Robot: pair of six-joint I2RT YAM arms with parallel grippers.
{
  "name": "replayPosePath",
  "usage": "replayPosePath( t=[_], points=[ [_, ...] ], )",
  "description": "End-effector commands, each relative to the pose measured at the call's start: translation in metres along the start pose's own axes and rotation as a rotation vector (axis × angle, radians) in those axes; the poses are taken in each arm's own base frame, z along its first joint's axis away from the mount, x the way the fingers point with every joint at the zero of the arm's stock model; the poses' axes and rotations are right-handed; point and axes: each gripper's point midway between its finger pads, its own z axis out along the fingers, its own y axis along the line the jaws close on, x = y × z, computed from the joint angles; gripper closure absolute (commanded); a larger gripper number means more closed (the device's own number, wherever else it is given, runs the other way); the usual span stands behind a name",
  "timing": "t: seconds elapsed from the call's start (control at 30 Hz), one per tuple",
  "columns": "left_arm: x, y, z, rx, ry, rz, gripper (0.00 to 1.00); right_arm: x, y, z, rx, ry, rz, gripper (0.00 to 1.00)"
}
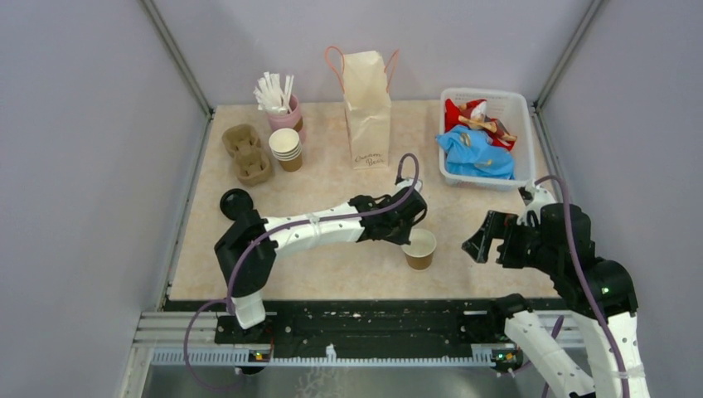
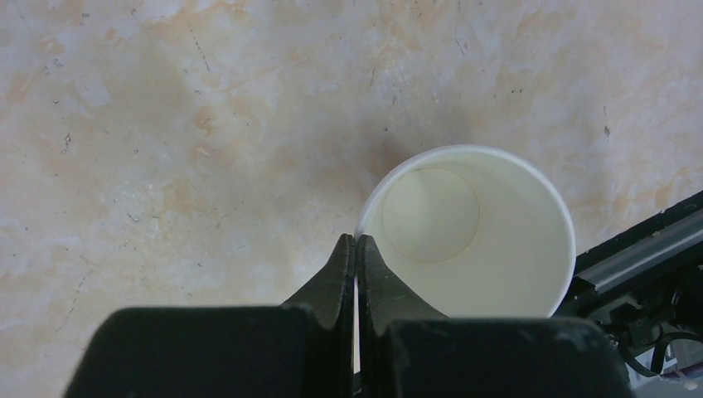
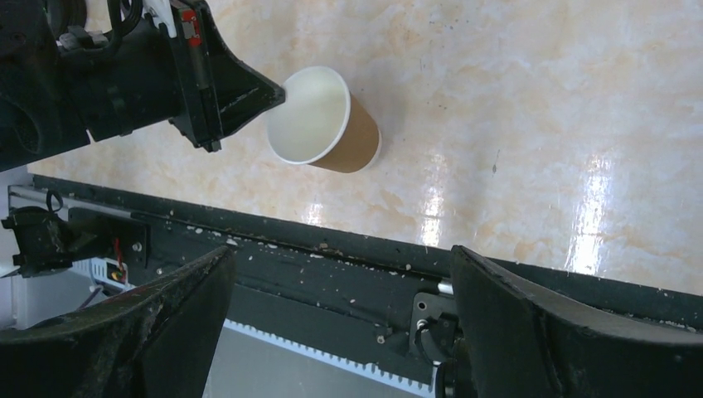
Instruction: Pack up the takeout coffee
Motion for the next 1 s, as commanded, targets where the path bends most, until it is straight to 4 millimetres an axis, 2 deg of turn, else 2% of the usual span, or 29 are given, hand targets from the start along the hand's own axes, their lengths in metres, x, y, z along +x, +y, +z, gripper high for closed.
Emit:
replayPosePath(
  t=[0.0,0.2,0.4,0.5,0.57,0.67,0.83,0.93,0.97],
  points=[
    [-0.015,-0.008,-0.002,-0.006,-0.052,-0.013,0.96,-0.008,0.003,-0.007,-0.015,-0.042,-0.025,0.01],
    [-0.028,-0.008,-0.015,-0.012,-0.084,0.001,0.68,-0.008,0.003,0.001,-0.020,-0.030,-0.027,0.01],
    [-0.046,-0.001,-0.040,-0.059,-0.121,0.005,0.47,-0.012,0.004,0.010,-0.020,-0.021,-0.030,0.01],
    [-0.057,0.006,-0.056,-0.064,-0.156,0.006,0.38,-0.015,0.004,0.016,-0.017,-0.019,-0.033,0.01],
    [-0.065,0.021,-0.067,-0.076,-0.174,-0.017,0.33,-0.018,0.003,0.022,-0.011,-0.017,-0.036,0.01],
    [-0.074,0.054,-0.084,-0.095,-0.189,-0.088,0.27,-0.025,0.001,0.031,0.000,-0.018,-0.042,0.01],
    [-0.085,0.139,-0.118,-0.154,-0.254,-0.243,0.20,-0.039,0.002,0.054,0.003,-0.019,-0.048,0.01],
    [-0.077,0.192,-0.137,-0.231,-0.269,-0.295,0.17,-0.048,0.004,0.069,-0.002,-0.015,-0.048,0.01],
    [-0.070,0.216,-0.141,-0.273,-0.258,-0.328,0.16,-0.050,0.005,0.075,0.000,-0.008,-0.047,0.01]
  ],
)
